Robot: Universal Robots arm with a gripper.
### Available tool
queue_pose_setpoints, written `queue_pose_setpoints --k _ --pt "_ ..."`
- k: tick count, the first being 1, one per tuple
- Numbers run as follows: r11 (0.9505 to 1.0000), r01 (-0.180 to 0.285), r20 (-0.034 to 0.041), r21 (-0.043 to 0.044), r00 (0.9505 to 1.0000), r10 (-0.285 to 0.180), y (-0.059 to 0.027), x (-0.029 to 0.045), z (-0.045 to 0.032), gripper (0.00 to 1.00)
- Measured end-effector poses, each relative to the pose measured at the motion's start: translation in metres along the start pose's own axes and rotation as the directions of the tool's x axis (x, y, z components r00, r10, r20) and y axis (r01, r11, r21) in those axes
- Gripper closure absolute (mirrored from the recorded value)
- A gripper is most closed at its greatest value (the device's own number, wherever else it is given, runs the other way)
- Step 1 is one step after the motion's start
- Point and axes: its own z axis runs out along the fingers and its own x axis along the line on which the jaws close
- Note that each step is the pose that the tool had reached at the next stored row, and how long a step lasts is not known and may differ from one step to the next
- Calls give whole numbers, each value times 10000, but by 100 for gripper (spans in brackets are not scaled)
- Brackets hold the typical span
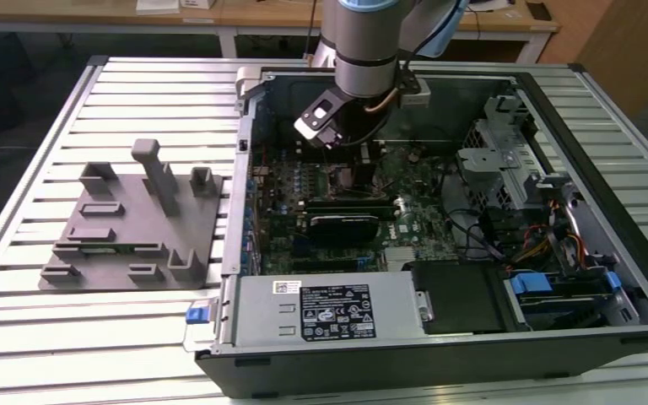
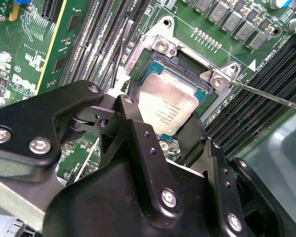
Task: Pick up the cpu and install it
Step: 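Place the cpu into insertion slot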
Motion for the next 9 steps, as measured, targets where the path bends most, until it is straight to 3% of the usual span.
queue_pose_setpoints --k 9 --pt "10000 2 36 20 10000 -3 -4 -1 10 45"
